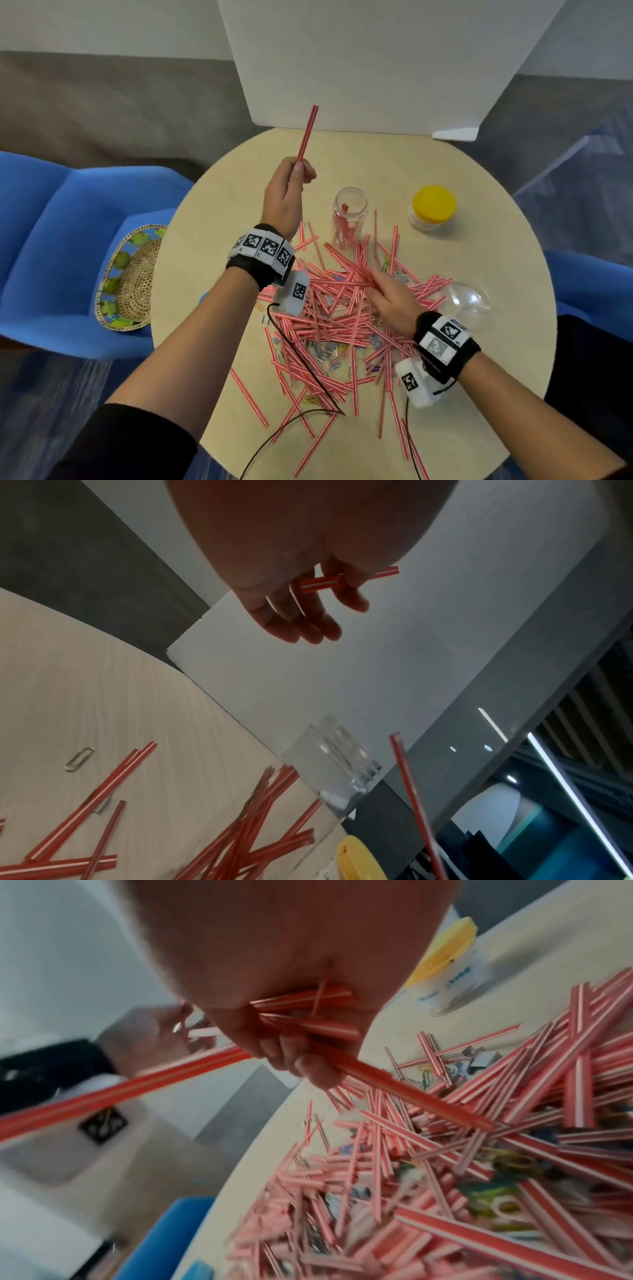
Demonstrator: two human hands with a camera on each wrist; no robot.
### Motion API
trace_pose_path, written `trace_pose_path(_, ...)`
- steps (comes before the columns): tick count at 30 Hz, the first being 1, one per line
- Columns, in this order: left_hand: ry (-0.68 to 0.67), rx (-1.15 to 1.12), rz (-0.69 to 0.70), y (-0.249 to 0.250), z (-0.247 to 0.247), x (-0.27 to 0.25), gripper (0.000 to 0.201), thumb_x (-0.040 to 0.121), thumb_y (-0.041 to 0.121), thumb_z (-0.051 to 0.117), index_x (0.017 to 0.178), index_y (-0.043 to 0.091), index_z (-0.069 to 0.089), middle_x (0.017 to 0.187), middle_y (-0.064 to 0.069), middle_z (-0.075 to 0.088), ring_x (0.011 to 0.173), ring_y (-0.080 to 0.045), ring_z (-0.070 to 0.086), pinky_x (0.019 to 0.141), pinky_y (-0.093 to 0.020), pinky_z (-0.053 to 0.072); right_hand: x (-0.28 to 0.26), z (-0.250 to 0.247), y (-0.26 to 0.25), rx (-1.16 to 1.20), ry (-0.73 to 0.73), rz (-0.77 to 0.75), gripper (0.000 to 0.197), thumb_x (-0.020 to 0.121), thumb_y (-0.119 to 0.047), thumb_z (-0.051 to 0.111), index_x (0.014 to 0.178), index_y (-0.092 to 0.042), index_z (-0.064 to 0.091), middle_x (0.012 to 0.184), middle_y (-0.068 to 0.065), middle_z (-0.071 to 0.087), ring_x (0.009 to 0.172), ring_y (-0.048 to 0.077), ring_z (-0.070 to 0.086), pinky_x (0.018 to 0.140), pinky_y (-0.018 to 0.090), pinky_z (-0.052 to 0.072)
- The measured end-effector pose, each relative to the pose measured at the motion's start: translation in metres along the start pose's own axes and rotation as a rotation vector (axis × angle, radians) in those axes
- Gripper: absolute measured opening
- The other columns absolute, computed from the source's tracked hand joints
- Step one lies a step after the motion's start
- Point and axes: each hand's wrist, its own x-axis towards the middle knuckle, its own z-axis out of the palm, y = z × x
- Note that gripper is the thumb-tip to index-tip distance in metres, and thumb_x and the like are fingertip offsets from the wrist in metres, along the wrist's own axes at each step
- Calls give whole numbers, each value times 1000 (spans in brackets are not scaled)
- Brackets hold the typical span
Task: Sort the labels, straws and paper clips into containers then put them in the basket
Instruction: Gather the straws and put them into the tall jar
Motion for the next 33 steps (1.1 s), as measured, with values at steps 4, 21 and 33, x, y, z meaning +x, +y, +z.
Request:
trace_pose_path(4,10,-88,-11,11,-7,-3,24,104,13,36,101,8,59,81,-4,60,76,-16,57,71,-28,47,2,-16,-10,305,61,88,23,99,-16,45,117,-24,57,71,-7,51,63,12,46,59,26,38)
trace_pose_path(21,-50,-277,-152,17,6,-74,33,108,20,26,88,6,48,63,-3,34,55,-13,31,53,-27,30,11,-101,-111,495,329,-177,37,106,-31,36,96,-13,67,78,11,41,46,14,24,43,32,19)
trace_pose_path(33,-635,908,-26,-78,-6,-141,27,100,33,46,100,20,69,88,5,64,79,-13,57,79,-34,53,82,-137,-160,423,424,-333,50,106,-18,36,152,-24,16,133,-1,60,58,23,69,39,26,48)
